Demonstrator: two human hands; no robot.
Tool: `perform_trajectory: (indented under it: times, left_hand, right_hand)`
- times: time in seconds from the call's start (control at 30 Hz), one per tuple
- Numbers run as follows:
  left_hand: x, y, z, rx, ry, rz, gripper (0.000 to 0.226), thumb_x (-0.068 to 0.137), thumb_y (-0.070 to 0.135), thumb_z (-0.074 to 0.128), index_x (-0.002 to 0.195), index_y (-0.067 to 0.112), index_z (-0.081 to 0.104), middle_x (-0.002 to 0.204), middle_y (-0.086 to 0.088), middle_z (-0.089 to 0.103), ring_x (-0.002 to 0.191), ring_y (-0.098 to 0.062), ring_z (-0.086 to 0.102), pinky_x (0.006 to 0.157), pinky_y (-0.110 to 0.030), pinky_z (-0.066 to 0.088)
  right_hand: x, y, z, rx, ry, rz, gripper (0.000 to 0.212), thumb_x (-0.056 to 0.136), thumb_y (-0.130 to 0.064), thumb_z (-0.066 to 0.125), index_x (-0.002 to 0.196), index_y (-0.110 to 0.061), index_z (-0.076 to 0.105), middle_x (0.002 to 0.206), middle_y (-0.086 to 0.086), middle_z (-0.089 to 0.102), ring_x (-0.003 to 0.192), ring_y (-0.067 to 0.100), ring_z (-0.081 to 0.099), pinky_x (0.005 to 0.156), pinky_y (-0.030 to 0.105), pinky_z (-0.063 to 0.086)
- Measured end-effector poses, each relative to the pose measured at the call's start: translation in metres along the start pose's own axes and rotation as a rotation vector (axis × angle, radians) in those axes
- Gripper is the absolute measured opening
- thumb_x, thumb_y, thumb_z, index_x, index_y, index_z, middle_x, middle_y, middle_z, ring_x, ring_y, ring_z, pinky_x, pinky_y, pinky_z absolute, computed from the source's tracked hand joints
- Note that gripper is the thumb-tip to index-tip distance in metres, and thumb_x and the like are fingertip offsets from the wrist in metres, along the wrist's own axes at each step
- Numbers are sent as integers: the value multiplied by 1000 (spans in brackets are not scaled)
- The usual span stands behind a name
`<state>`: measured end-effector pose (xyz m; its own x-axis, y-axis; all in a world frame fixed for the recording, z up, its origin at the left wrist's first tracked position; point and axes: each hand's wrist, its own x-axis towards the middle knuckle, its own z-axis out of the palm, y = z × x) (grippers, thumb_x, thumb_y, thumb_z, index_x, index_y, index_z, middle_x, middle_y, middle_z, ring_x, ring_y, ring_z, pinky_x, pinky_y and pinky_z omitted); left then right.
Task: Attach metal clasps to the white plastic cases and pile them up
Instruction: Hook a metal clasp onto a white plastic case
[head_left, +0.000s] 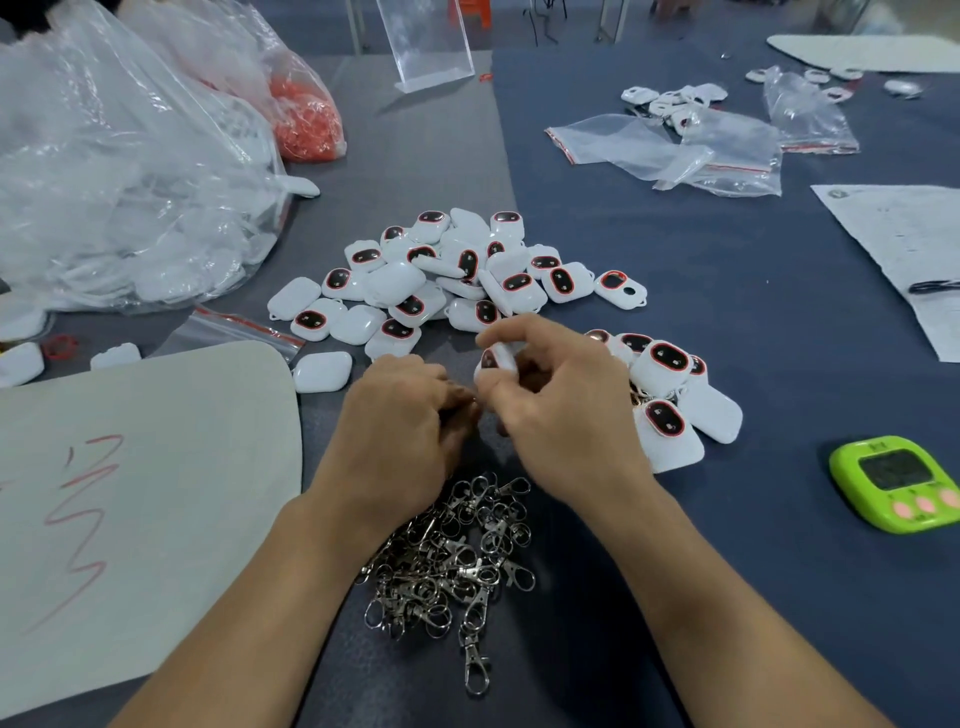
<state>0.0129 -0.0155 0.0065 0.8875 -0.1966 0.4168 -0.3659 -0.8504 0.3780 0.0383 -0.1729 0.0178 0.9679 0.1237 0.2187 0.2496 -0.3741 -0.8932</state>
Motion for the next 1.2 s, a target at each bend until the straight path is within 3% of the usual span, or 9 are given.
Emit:
perform_trajectory:
  times: [0.07, 0.17, 0.3, 0.4, 0.5, 0.67, 0.83, 0.97, 1.2]
  left_hand:
    - [-1, 0, -1, -56, 53, -64, 20, 90, 27, 66, 81, 16, 80, 64, 2, 62, 63, -20, 53, 65, -39, 45]
    - [2, 3, 1, -415, 115, -312, 11, 88, 22, 76, 82, 29, 80, 68, 7, 71, 63, -14, 60, 59, -31, 48]
    - [6, 6, 3, -727, 83, -386, 19, 90, 12, 74, 91, 30, 80, 77, 14, 76, 72, 2, 67, 68, -13, 50]
    - [7, 8, 1, -855, 66, -371, 22, 89, 11, 73, 92, 31, 81, 74, 17, 75, 71, 5, 66, 69, -9, 48]
    - [6, 6, 1, -744, 157, -368, 26, 85, 17, 78, 84, 42, 80, 82, 17, 77, 80, -2, 72, 73, -17, 55]
    - [2, 7, 4, -505, 204, -368, 26, 76, 23, 88, 84, 45, 75, 70, 6, 73, 63, -17, 65, 59, -35, 53]
    - [4, 11, 3, -704, 187, -377, 16, 81, 32, 76, 88, 46, 79, 82, 16, 77, 80, -5, 72, 73, -27, 58]
    - [6, 10, 3, -742, 224, -422, 16, 80, 28, 73, 83, 43, 80, 76, 9, 77, 72, -6, 66, 70, -32, 54]
    - [4, 5, -1, -77, 93, -72, 20, 86, 24, 67, 74, 13, 77, 61, 4, 58, 64, -15, 46, 64, -34, 37]
  right_hand:
    - [3, -2, -1, 255, -6, 129, 21, 88, -2, 68, 96, -21, 74, 64, 0, 69, 48, 16, 60, 47, 26, 50]
    - [10, -5, -7, 661, -20, 382, 19, 93, 7, 60, 98, -8, 72, 67, 15, 69, 45, 19, 58, 42, 24, 46]
    - [13, -3, -8, 871, -70, 551, 18, 95, 4, 56, 100, -4, 71, 71, 13, 71, 45, 14, 58, 42, 21, 45]
    - [13, -3, -7, 927, -92, 595, 19, 96, 2, 54, 100, -5, 71, 72, 13, 71, 45, 13, 57, 41, 20, 44]
    - [14, -1, -8, 927, -88, 583, 19, 95, 3, 55, 98, -6, 72, 74, 13, 72, 46, 14, 58, 42, 20, 44]
    - [15, 0, -9, 888, -63, 553, 19, 94, 5, 57, 93, -7, 72, 75, 14, 72, 47, 16, 59, 42, 21, 45]
    - [14, 0, -8, 874, -71, 554, 18, 94, 4, 57, 99, -6, 72, 76, 14, 72, 48, 15, 58, 43, 21, 45]
    - [12, -3, -5, 872, -76, 549, 19, 93, 5, 57, 98, -7, 71, 70, 12, 70, 45, 15, 57, 41, 20, 43]
    - [6, -3, -1, 621, 24, 329, 19, 92, 5, 61, 95, -10, 73, 65, 11, 67, 42, 19, 53, 39, 23, 41]
